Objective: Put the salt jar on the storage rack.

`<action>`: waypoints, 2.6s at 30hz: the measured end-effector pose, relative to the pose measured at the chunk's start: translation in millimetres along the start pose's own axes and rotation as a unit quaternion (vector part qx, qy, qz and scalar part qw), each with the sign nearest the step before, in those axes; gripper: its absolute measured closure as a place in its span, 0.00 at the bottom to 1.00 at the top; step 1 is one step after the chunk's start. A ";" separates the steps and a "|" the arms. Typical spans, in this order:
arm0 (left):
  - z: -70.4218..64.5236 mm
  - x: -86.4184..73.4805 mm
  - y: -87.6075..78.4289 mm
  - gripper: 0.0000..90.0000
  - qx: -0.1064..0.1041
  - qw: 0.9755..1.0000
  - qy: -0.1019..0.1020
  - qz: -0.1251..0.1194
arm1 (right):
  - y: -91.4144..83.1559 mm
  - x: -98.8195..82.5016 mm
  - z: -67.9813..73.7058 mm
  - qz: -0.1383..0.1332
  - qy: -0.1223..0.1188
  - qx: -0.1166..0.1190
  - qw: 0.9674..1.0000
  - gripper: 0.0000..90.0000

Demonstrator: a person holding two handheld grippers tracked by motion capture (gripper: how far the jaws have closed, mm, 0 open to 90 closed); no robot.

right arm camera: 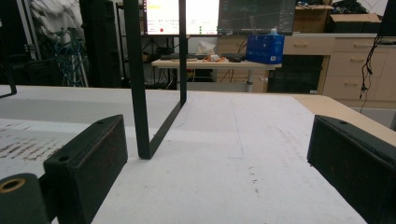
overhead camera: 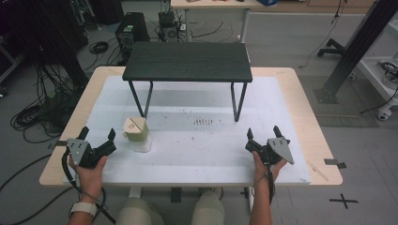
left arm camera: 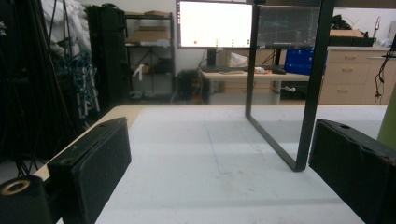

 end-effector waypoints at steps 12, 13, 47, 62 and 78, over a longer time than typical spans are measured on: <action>-0.1 0.0 -0.2 0.03 0.005 1.000 -0.001 -0.001 | 0.3 0.2 0.1 0.002 0.000 0.000 1.000 0.06; -0.3 -0.2 -0.7 0.00 0.010 1.000 -0.002 -0.002 | 0.4 0.2 0.0 0.002 0.000 -0.001 1.000 0.06; 9.2 15.1 -22.0 0.02 0.016 0.997 -0.068 -0.020 | 0.5 0.3 0.4 0.003 -0.001 -0.001 1.000 0.06; -41.1 43.2 -39.5 0.01 -0.028 0.997 -0.043 -0.056 | 0.5 0.3 0.1 0.002 -0.001 -0.001 1.000 0.06; -82.9 45.0 -29.3 0.00 -0.032 0.998 -0.023 -0.046 | 0.3 0.2 0.1 0.001 -0.001 0.000 1.000 0.06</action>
Point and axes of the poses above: each handheld gripper's, and its own axes: y roughly forward along the jaws, x roughly out of its top, z roughly to its left, the point moved 1 cm from there along y, roughly forward along the jaws, and after that the axes turned 11 degrees about z, right-handed, at the moved point
